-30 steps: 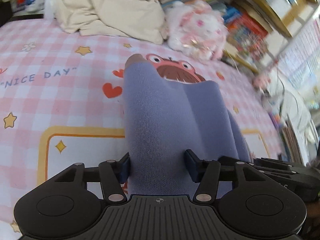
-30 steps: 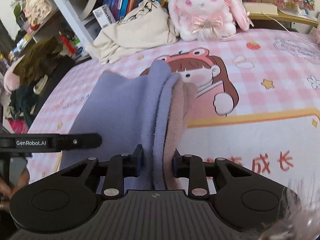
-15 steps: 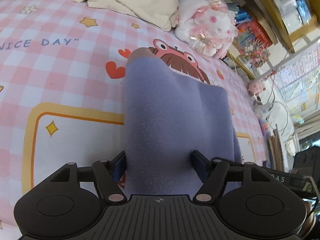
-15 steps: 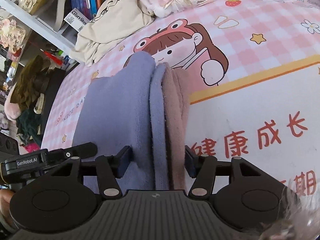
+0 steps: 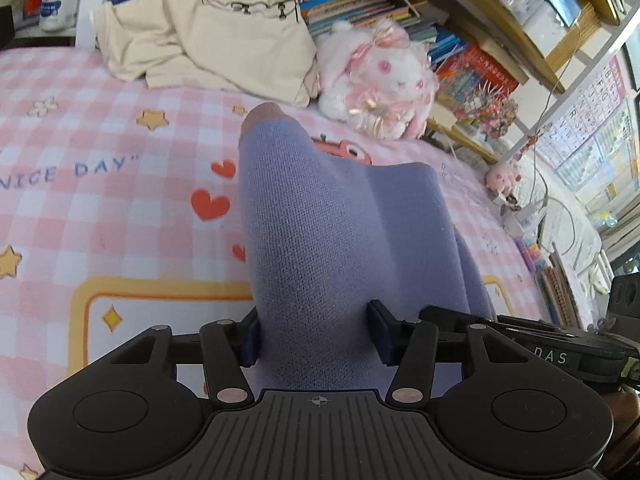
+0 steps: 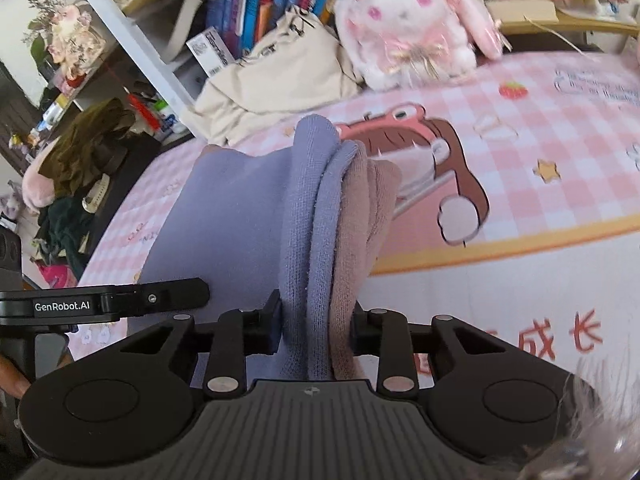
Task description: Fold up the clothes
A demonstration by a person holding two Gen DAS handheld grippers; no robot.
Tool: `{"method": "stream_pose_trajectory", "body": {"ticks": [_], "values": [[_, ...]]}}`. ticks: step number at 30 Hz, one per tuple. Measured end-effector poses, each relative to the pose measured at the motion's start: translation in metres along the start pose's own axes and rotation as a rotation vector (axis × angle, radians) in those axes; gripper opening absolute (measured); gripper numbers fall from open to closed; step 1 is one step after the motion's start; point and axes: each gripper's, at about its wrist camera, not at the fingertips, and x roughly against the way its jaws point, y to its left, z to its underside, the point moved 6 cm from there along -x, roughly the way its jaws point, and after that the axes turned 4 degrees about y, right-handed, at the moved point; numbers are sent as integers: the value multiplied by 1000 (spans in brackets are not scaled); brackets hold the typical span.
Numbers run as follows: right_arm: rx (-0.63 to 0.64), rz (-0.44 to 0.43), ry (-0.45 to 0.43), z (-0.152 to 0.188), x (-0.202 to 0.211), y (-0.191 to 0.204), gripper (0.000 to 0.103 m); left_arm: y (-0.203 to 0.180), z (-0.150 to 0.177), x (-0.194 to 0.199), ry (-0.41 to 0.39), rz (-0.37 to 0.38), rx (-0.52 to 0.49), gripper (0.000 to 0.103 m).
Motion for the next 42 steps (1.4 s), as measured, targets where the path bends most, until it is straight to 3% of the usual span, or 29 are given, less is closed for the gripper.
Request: {"method": "stream_pose_trajectory", "body": {"ticks": [11,23,38,42], "values": [[62,-6,-47,-48,-14,9,28,10,-46,-7,-48,-2,17,53],[83,10,-63,-111,-59,6,28,36,-103,-37,-69,-12,33,53],[45,62,-1,-149,-121,-14,28,65,-144,-88,-19,-37,60,53],[27,65,-3,-153,-129,-19,30,73,-149,-95,-21,-46,87,59]]}}
